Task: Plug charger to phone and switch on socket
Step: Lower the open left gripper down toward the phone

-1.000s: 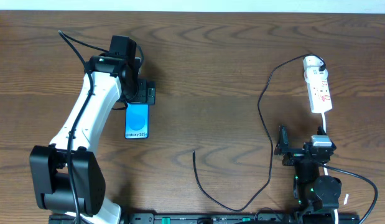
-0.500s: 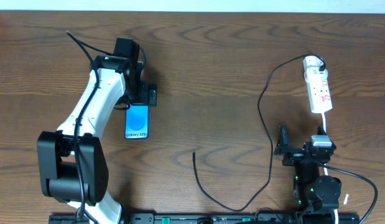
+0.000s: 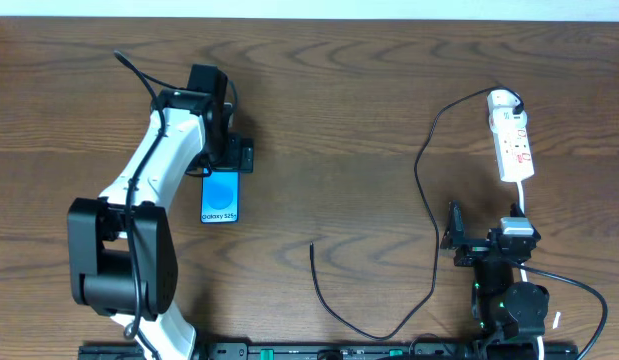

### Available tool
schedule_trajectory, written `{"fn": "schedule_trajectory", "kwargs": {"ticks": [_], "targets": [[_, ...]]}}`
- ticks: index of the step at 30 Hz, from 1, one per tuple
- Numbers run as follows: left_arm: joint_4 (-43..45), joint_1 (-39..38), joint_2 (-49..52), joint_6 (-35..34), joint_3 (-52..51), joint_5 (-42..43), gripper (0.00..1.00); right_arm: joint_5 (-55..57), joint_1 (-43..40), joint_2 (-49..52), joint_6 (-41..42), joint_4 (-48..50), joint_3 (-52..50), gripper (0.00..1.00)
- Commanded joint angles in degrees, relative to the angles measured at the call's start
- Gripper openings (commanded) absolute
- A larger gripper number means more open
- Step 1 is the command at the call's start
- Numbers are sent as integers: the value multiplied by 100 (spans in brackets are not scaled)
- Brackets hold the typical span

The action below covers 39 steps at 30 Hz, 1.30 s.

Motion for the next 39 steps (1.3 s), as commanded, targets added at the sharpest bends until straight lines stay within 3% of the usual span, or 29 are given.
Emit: {"fn": "schedule_trajectory", "kwargs": {"ticks": [1,39], "targets": [[-2,4,81,-52,-138,-243,99,31,48,-55,-105,-17,-9,99],[330,4,81,-208,-584,-308,99,31,48,-52,-105,-20,-9,99]]}}
